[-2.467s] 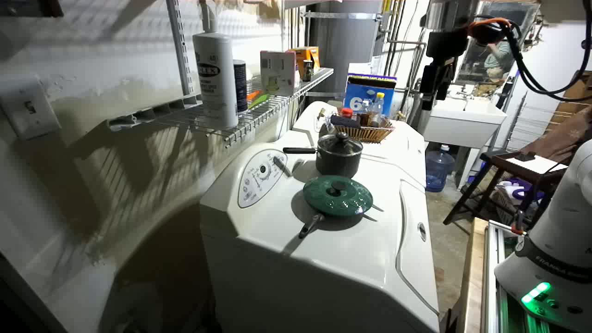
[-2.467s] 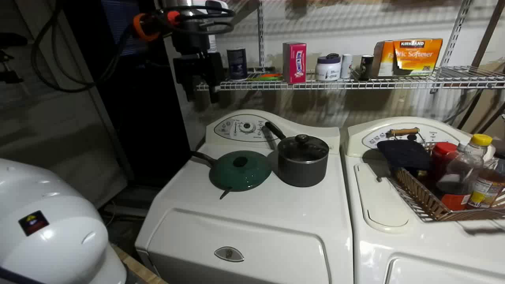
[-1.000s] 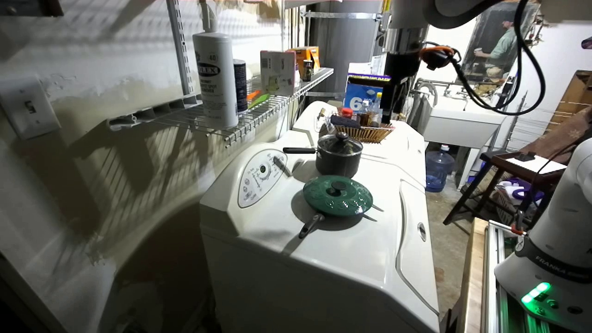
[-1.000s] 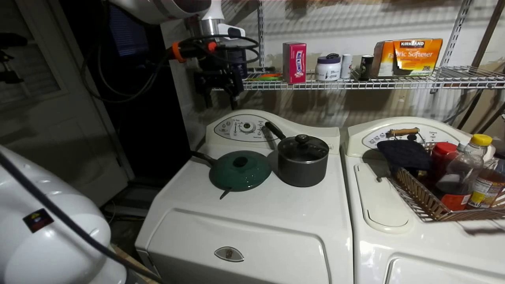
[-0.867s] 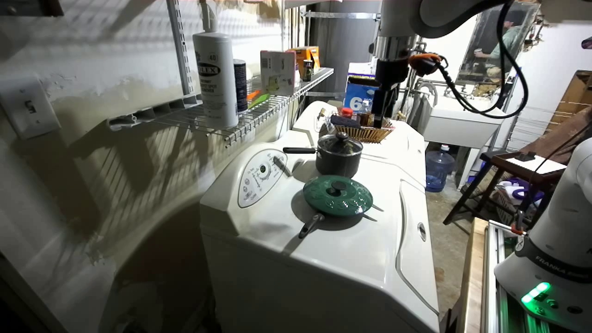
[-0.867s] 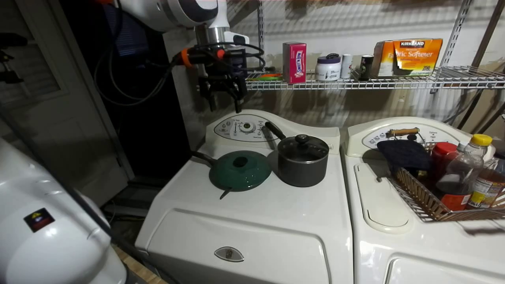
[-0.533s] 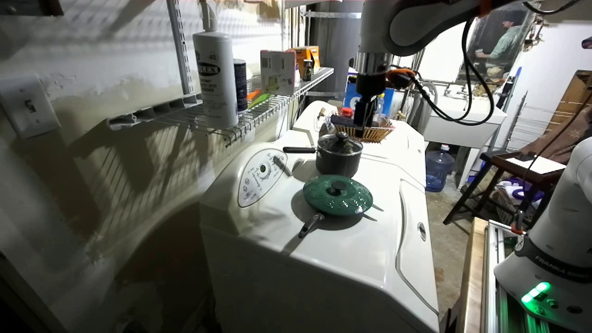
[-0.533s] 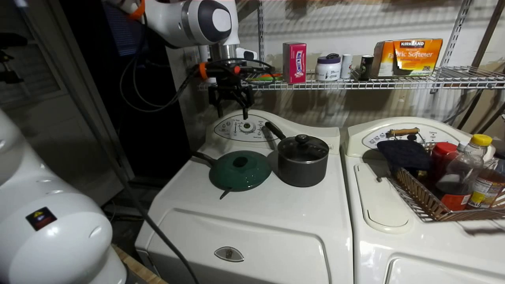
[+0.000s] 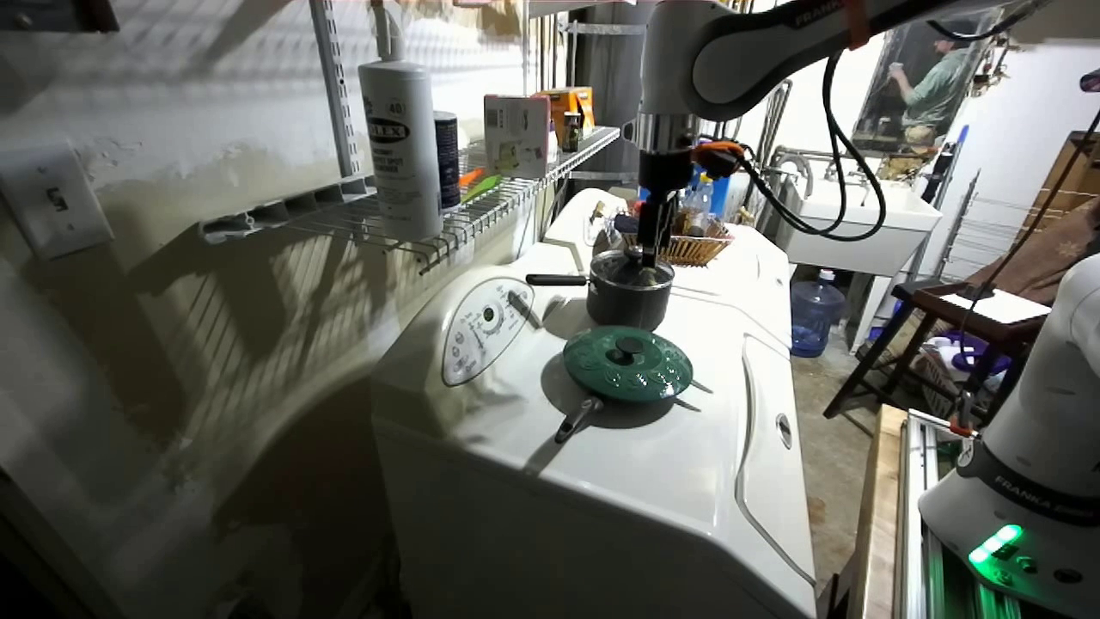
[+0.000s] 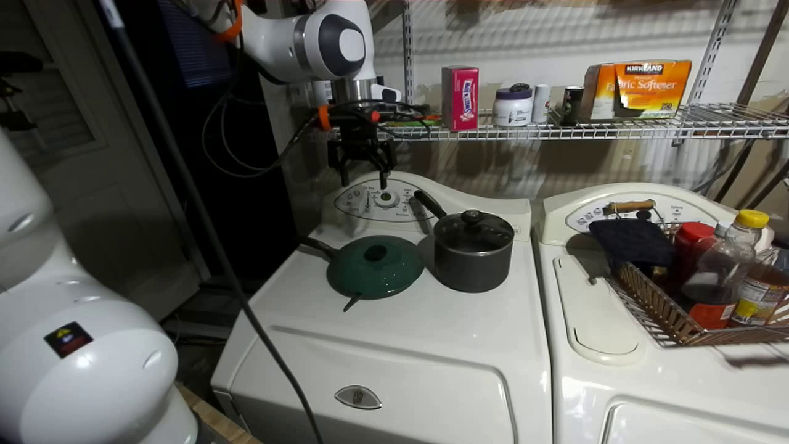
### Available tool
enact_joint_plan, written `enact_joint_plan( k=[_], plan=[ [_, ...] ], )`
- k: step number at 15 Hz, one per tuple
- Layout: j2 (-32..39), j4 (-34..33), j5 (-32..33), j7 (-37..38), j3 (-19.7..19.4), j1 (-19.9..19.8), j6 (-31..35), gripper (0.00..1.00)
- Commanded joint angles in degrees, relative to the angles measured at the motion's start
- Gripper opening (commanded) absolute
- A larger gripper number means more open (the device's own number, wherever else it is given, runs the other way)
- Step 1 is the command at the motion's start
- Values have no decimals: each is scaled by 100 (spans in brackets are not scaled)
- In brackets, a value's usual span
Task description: Move the green lid to the right
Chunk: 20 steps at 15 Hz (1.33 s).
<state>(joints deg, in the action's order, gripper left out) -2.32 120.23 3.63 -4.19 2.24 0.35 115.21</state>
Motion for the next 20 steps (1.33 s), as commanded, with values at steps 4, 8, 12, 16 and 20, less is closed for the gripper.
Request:
enact_joint_plan(
  k=[4,8,12,16,20],
  plan=[
    [291,-117,-133,-204,-115,-20,57,100],
    [720,-240,-185,-559,-149,-33,81,100],
    [1251,-432,-291,-882,-103,-34,160,100],
    [1738,-644,-622,-952,-23,-66,309,100],
    [2108,-850,-713,-765,-6,-56,471,100]
  ],
)
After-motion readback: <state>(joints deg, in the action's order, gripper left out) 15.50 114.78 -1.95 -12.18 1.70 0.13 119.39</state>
